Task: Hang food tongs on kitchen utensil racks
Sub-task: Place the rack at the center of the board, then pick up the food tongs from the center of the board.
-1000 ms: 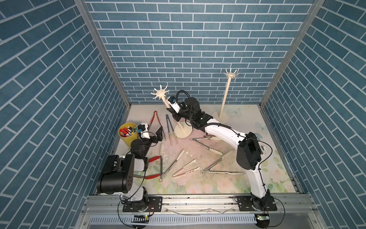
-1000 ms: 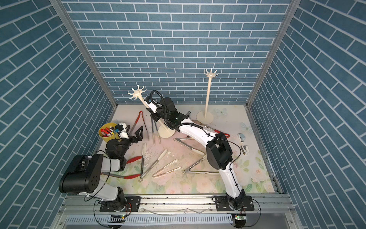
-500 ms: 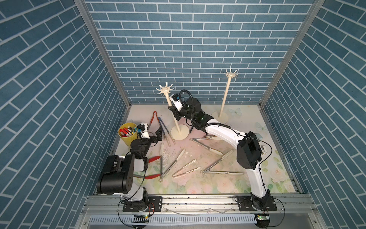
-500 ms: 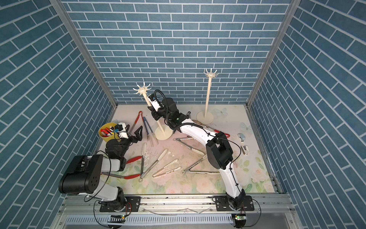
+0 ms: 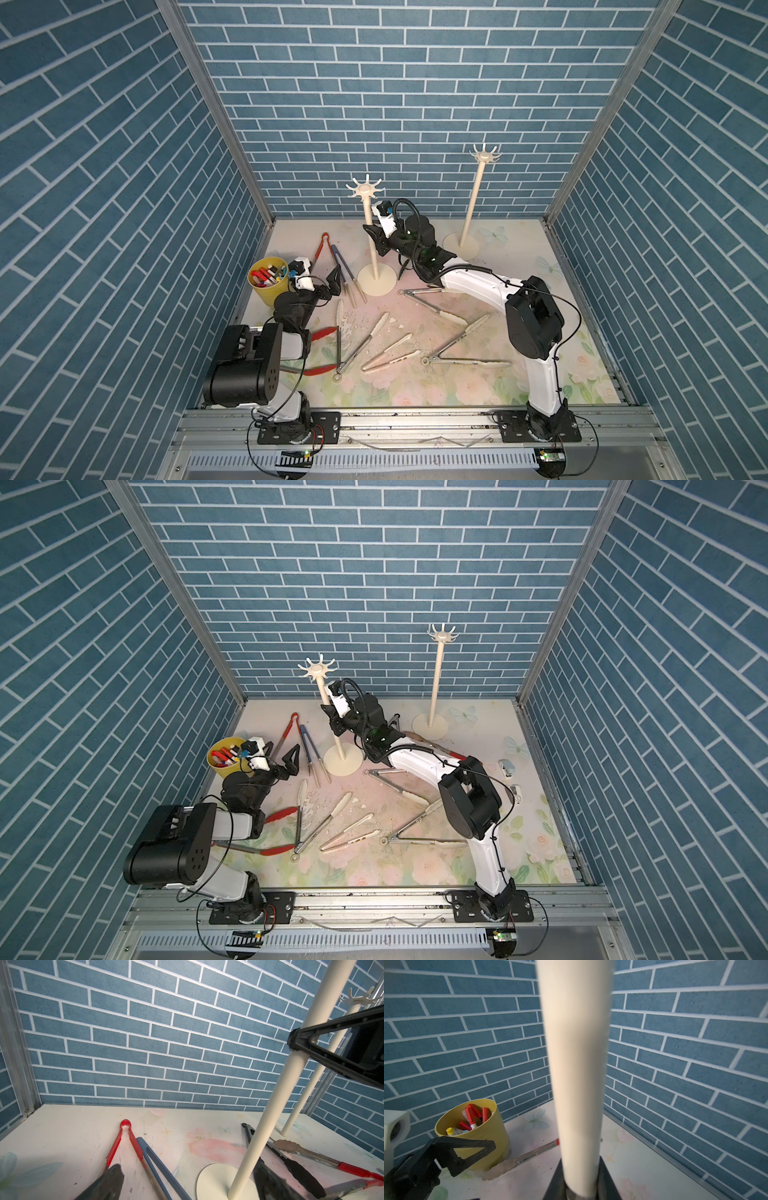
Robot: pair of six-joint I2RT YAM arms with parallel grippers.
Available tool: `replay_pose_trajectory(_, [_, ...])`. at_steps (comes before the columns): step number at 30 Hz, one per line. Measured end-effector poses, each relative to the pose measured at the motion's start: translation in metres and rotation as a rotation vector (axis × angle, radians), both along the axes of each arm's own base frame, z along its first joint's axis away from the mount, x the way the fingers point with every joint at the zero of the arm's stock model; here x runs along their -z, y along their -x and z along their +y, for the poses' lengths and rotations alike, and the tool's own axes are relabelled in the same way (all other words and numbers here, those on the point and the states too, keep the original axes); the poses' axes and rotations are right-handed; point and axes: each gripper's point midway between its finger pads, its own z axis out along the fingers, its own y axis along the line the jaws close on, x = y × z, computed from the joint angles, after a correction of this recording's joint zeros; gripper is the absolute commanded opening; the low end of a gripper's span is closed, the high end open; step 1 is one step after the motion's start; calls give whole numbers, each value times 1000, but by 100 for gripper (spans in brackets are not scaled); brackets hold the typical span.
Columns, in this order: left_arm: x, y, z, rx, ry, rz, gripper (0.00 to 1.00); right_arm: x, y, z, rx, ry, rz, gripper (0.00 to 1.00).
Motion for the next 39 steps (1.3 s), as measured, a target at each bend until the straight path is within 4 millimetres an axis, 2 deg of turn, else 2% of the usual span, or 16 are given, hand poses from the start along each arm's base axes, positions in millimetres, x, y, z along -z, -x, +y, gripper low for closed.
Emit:
replay_pose_trajectory(1, [1,0,-1,6,3,3,99,0,0,-3,4,-4,0,0])
replay_pose_trajectory(6, [3,-1,-4,26,17,13,99,0,3,-14,15,-16,7,15])
replay_pose_trajectory(11, [3,-3,-6,40,45,27,100,0,6,-22,26,-19,26,48])
replay_pose_trajectory(12, [2,-5,-6,44,53,35,99,1,6,-25,30,-19,34,52])
replay_pose_trajectory(20, [3,-41,-5,39,98,214,99,8,12,-57,65,20,69,67])
replay_pose_trajectory(23, [11,-42,-3,28,101,280,99,12,16,-73,81,35,82,72])
replay_pose_trajectory(28, [40,-40,-4,1,96,442,99,18,28,-97,96,58,97,80])
replay_pose_trajectory(31, [51,-39,-6,-30,80,533,99,20,38,-109,96,67,104,90])
replay_pose_trajectory(39, [49,-45,1,-129,47,672,99,21,73,-129,46,81,103,99])
